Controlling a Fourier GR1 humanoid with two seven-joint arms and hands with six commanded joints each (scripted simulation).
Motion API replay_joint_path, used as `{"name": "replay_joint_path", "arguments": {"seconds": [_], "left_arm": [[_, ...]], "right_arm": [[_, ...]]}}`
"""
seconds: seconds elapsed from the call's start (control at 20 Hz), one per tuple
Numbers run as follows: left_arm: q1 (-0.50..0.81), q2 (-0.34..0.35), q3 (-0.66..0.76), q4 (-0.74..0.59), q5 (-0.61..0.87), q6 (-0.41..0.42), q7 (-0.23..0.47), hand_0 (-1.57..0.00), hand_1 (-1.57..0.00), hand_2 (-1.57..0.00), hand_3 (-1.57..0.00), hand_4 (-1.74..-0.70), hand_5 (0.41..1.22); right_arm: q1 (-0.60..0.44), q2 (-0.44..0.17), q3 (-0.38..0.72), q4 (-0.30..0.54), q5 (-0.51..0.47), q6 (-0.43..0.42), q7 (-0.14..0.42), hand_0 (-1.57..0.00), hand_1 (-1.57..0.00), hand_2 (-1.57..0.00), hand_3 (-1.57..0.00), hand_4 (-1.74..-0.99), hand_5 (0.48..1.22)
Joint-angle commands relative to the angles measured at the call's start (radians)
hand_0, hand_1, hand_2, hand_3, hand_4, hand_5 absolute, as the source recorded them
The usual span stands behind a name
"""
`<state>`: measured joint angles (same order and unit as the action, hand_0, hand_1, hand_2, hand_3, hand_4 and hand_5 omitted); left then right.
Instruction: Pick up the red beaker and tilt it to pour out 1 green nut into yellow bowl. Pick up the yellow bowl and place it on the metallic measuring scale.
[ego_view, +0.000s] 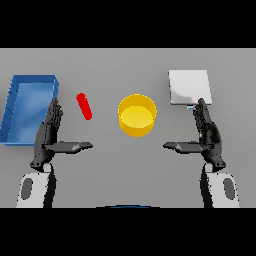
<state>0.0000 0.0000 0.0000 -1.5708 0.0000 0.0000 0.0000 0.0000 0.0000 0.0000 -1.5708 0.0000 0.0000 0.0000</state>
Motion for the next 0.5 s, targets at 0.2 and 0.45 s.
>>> {"name": "replay_joint_path", "arguments": {"seconds": [0.2,0.45], "left_arm": [[0.023,0.011,0.003,-0.016,0.010,-0.011,-0.009,0.00,0.00,0.00,0.00,-1.15,0.599],[0.105,0.079,-0.059,-0.140,-0.065,-0.038,0.006,0.00,0.00,0.00,0.00,-1.16,0.599]], "right_arm": [[-0.021,0.001,-0.003,0.017,0.001,-0.006,0.007,0.00,0.00,0.00,0.00,-1.167,0.599],[0.056,-0.067,0.101,-0.061,0.267,-0.094,-0.089,0.00,0.00,0.00,0.00,-1.160,0.591]]}}
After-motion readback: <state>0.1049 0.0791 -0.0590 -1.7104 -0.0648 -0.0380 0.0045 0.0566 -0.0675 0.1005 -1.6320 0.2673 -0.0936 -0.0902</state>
